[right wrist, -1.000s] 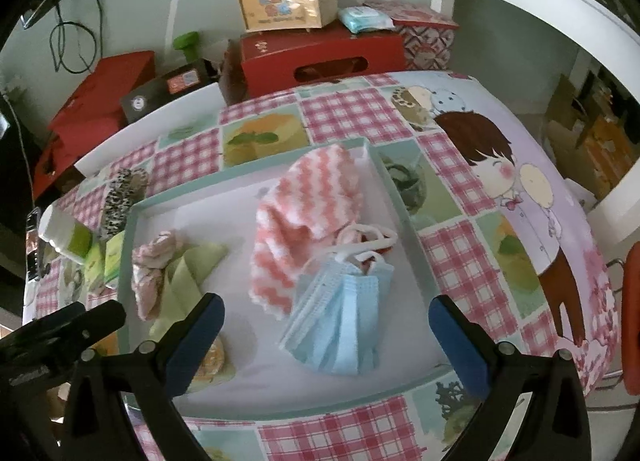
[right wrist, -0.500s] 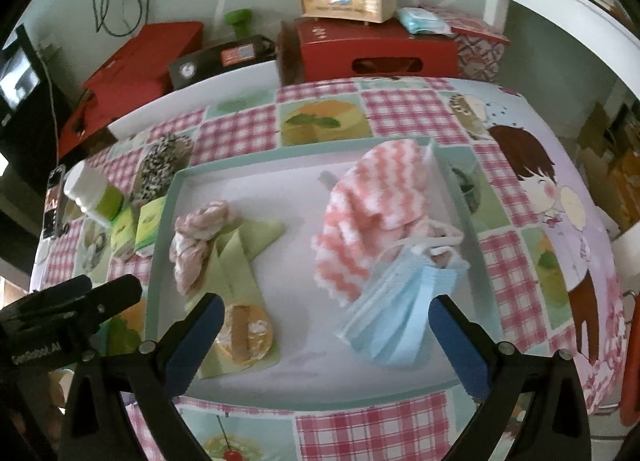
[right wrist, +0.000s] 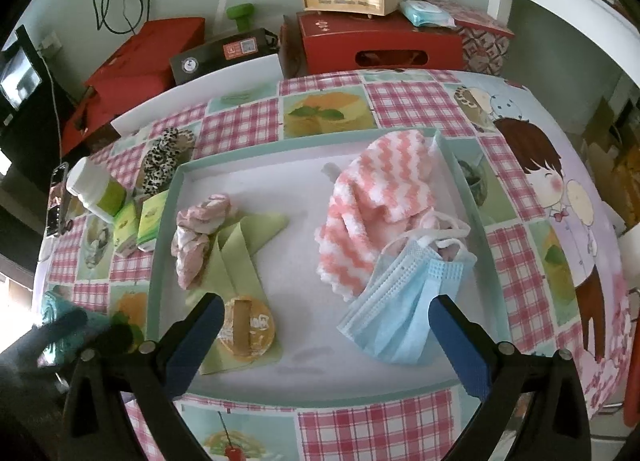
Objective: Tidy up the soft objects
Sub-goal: 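Withdraw both tools from the tray, left tool turning toward the purple packet, then reach the left tool down to the purple packet beside the teal box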
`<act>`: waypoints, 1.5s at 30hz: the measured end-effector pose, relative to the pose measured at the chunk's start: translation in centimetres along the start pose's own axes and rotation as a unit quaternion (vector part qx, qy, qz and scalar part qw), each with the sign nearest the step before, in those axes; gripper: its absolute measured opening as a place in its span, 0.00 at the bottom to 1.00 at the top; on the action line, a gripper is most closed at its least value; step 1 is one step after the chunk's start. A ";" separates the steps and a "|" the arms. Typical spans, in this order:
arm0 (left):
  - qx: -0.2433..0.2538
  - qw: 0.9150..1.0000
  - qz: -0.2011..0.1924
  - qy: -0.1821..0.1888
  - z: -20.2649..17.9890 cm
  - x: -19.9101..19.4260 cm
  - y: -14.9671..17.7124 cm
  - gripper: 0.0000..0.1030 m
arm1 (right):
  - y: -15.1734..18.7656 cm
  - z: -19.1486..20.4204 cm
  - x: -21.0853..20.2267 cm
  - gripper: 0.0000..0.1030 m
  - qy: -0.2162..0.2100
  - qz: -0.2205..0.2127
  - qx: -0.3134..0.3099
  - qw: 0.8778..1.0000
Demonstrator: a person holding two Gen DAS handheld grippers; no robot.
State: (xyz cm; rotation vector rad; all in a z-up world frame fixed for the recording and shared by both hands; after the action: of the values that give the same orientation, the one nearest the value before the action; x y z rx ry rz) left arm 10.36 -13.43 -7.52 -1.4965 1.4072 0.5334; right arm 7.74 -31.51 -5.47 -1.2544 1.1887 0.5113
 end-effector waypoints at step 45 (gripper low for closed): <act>-0.225 0.974 -0.034 0.004 7.6 -1.4 8.4 0.95 | 1.6 2.2 -0.3 1.00 -0.028 0.001 -0.021 0.999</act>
State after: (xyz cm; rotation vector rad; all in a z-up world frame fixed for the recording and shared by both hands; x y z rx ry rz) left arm 4.48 -5.00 -12.49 -1.8969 1.2888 0.8448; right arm 7.16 -28.94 -6.22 -1.2672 1.1369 0.5718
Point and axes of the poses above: each gripper's, at about its wrist camera, not at the fingertips, and x roughly the way its jaws point, z to its left, y to its underside, the point moved 8 cm from there along x, roughly the way its jaws point, and after that the axes turned 14 degrees about y, right-handed, at the moved point
